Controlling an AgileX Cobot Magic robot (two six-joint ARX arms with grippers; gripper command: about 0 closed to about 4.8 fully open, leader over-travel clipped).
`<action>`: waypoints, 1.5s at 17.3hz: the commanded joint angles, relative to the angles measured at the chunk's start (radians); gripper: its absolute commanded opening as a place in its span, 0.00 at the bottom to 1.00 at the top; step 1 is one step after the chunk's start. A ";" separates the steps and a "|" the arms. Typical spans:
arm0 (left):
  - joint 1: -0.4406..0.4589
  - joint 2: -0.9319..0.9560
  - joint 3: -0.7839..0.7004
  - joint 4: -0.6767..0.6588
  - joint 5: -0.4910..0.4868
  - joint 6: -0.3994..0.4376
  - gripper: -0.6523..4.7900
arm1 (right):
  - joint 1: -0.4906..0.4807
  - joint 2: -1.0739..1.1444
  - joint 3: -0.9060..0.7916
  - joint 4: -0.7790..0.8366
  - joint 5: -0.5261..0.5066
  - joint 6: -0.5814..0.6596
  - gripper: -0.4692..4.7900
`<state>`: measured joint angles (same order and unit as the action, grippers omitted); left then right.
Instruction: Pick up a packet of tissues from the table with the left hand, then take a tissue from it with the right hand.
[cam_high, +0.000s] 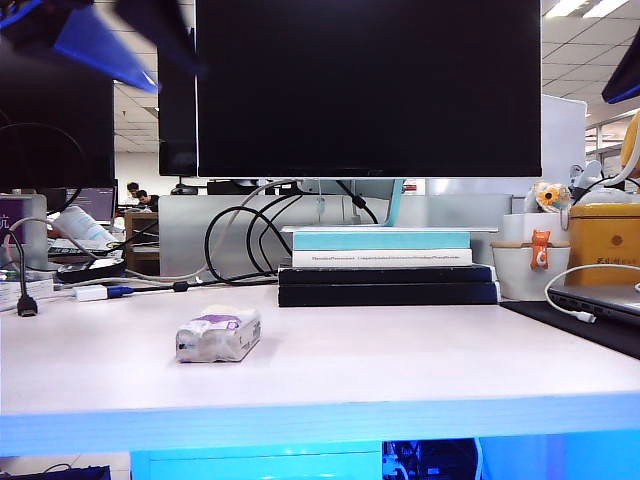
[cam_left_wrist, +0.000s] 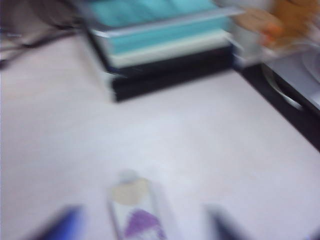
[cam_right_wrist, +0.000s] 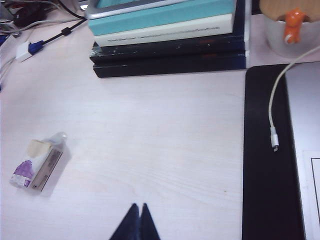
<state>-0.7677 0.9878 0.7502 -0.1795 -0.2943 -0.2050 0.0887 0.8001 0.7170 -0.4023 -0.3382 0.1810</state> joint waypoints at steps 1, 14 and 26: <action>-0.004 0.057 -0.016 0.100 -0.034 -0.017 1.00 | 0.000 0.000 0.003 0.013 -0.004 -0.006 0.08; -0.024 0.539 -0.134 0.585 -0.094 -0.124 1.00 | 0.000 0.055 0.003 0.011 0.029 -0.029 0.08; -0.032 0.718 -0.134 0.665 -0.110 -0.128 1.00 | 0.000 0.060 0.003 0.017 0.078 -0.078 0.08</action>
<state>-0.7990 1.6966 0.6128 0.4767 -0.4046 -0.3309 0.0879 0.8619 0.7166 -0.4015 -0.2615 0.1101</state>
